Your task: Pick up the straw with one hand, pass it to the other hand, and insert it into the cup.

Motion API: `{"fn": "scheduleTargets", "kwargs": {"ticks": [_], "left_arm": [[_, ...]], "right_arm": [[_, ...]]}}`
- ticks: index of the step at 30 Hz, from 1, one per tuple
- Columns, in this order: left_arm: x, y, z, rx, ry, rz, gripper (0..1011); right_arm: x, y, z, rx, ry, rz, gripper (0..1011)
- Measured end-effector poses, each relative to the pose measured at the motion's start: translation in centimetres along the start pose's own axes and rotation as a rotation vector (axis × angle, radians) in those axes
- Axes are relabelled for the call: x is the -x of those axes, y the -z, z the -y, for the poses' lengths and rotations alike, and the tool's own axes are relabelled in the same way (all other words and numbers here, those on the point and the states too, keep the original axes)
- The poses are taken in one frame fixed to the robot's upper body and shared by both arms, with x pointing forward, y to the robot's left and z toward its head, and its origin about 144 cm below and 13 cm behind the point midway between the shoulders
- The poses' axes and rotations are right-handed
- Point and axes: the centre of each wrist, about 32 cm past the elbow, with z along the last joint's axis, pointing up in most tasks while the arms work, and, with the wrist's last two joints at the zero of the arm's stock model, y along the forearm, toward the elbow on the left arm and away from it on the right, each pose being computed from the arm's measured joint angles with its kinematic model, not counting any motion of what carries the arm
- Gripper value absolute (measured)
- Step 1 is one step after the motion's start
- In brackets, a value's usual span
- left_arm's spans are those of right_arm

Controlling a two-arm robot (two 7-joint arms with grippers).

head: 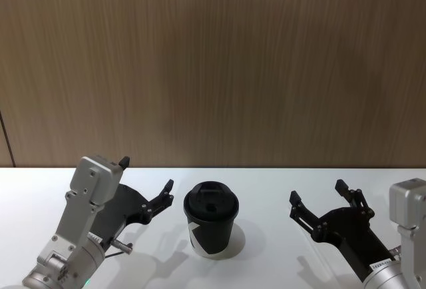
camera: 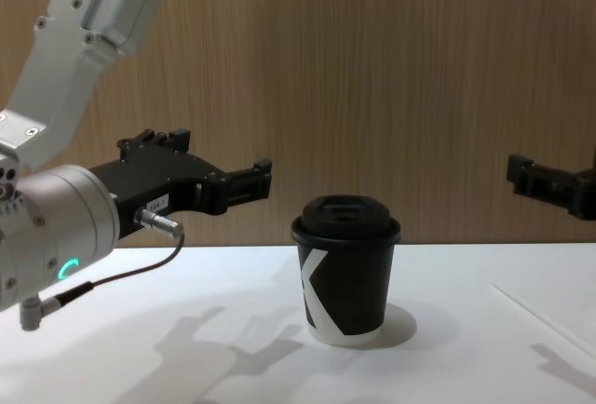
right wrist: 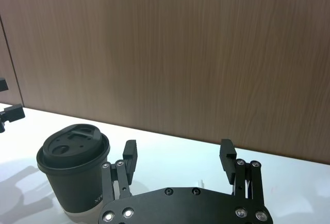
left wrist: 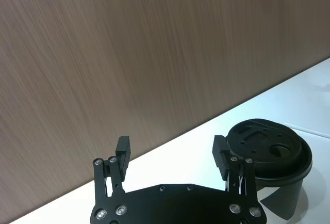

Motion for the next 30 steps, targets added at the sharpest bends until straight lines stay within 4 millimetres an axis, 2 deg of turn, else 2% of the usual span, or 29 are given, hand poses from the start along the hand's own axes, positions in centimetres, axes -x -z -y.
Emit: {"fn": "scheduleTargets", "kwargs": {"ticks": [30], "left_arm": [[0.00,0.00,0.00,0.000,0.000,0.000,1003]], "right_arm": [[-0.10,-0.08,-0.04,0.011,0.001,0.008,1001]]}}
